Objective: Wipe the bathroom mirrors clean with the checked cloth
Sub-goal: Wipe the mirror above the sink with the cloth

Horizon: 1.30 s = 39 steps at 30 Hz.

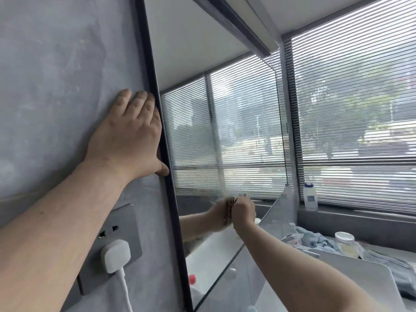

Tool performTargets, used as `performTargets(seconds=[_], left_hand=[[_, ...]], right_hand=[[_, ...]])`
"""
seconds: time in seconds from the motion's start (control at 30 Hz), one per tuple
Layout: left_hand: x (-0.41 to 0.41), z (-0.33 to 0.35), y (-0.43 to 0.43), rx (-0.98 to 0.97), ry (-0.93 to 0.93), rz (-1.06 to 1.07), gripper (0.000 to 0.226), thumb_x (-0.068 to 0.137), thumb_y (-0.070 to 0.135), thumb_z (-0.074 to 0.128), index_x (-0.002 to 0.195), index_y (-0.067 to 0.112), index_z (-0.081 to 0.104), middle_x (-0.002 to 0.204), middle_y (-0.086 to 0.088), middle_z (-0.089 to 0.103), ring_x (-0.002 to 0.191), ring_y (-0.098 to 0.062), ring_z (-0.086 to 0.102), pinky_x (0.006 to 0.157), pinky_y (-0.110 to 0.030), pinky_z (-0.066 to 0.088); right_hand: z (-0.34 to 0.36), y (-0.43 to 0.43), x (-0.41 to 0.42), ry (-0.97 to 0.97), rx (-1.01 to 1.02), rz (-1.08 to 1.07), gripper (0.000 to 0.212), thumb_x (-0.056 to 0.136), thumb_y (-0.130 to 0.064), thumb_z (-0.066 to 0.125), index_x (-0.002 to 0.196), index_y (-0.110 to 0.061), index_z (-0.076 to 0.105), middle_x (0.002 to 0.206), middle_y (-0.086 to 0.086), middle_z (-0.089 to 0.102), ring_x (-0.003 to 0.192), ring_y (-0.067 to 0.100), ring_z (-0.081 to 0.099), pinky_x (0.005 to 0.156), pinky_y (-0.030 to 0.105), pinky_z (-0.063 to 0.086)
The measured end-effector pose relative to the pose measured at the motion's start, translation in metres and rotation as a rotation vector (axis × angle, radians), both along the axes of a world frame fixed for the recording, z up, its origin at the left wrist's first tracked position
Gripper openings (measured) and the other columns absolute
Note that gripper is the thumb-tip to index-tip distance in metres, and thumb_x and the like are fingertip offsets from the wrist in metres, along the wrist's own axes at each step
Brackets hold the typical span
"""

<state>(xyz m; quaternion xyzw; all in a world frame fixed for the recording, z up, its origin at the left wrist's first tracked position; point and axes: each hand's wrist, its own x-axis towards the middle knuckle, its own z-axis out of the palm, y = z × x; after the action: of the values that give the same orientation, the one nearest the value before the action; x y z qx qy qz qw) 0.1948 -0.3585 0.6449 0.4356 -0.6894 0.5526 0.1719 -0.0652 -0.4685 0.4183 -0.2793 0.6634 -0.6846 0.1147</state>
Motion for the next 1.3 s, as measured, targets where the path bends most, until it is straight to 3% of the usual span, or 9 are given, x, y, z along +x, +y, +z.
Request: performTargets(seconds=[0.17,0.37,0.57,0.7,0.8,0.9,1.0,1.2,1.3], left_hand=[[0.000,0.000,0.001,-0.002,-0.002,0.006,0.138,0.058,0.097,0.042,0.154,0.001,0.019,0.164,-0.017,0.014,0.153,-0.029,0.008,0.124,-0.048,0.001],[0.000,0.001,0.002,0.010,-0.005,0.003,0.136,0.060,0.095,0.045,0.155,0.001,0.017,0.165,-0.017,0.011,0.153,-0.030,0.007,0.124,-0.049,0.001],[0.001,0.000,-0.001,0.010,-0.003,-0.002,0.137,0.061,0.094,0.047,0.155,0.000,0.017,0.164,-0.019,0.010,0.153,-0.031,0.007,0.124,-0.049,0.000],[0.002,0.002,-0.001,0.011,0.006,-0.001,0.137,0.060,0.095,0.046,0.155,-0.001,0.017,0.164,-0.019,0.012,0.153,-0.031,0.008,0.124,-0.049,0.000],[0.001,0.001,-0.002,0.014,0.001,0.005,0.138,0.061,0.095,0.043,0.155,-0.001,0.013,0.165,-0.019,0.009,0.153,-0.031,0.006,0.124,-0.049,0.000],[0.001,0.001,-0.003,0.018,0.014,0.005,0.139,0.060,0.096,0.043,0.155,-0.002,0.013,0.165,-0.019,0.009,0.153,-0.031,0.006,0.124,-0.049,-0.001],[0.000,0.001,-0.003,0.021,0.008,0.012,0.140,0.060,0.096,0.041,0.155,-0.001,0.010,0.165,-0.018,0.005,0.153,-0.031,0.003,0.124,-0.049,-0.002],[0.000,0.002,-0.001,0.036,0.013,-0.006,0.138,0.061,0.095,0.042,0.155,-0.001,0.010,0.165,-0.018,0.004,0.153,-0.030,0.002,0.124,-0.049,-0.002],[0.000,0.002,-0.002,0.037,0.011,-0.011,0.136,0.064,0.094,0.043,0.156,-0.001,0.007,0.165,-0.019,0.001,0.154,-0.031,-0.001,0.124,-0.049,-0.003]], right_hand=[[0.102,-0.007,-0.002,0.238,-0.223,-0.022,0.047,0.082,-0.035,0.028,0.106,-0.010,0.059,0.112,0.011,0.060,0.105,0.031,0.054,0.096,0.048,0.041],[0.144,-0.017,-0.019,0.356,-0.258,0.034,0.058,0.092,-0.039,0.035,0.142,-0.016,0.050,0.145,0.003,0.050,0.133,0.026,0.045,0.114,0.047,0.032],[0.060,-0.030,-0.036,0.193,-0.131,0.002,0.067,0.085,-0.045,0.023,0.134,-0.012,0.056,0.139,0.009,0.055,0.130,0.026,0.047,0.112,0.043,0.031],[-0.034,-0.035,-0.044,-0.078,-0.013,0.016,0.033,0.100,-0.037,0.032,0.100,-0.016,0.057,0.105,0.007,0.058,0.096,0.028,0.053,0.095,0.042,0.040],[-0.081,-0.032,-0.042,-0.231,-0.010,0.052,0.049,0.103,-0.050,0.030,0.103,-0.010,0.058,0.100,0.009,0.062,0.092,0.028,0.058,0.088,0.043,0.050],[-0.098,-0.045,-0.048,-0.309,-0.036,0.079,0.034,0.102,-0.026,0.041,0.109,-0.002,0.063,0.110,0.015,0.066,0.103,0.033,0.061,0.092,0.044,0.050],[-0.101,-0.070,-0.071,-0.337,-0.050,0.065,0.044,0.087,-0.034,0.043,0.109,-0.003,0.065,0.109,0.021,0.068,0.095,0.031,0.066,0.091,0.050,0.055],[0.036,-0.049,-0.057,-0.153,-0.322,0.027,0.019,0.086,-0.028,0.044,0.083,-0.014,0.057,0.081,0.007,0.059,0.080,0.031,0.060,0.078,0.041,0.056],[0.102,-0.053,-0.057,0.041,-0.427,0.070,0.026,0.079,-0.040,0.041,0.086,-0.024,0.061,0.096,0.007,0.066,0.094,0.028,0.063,0.091,0.046,0.053]])
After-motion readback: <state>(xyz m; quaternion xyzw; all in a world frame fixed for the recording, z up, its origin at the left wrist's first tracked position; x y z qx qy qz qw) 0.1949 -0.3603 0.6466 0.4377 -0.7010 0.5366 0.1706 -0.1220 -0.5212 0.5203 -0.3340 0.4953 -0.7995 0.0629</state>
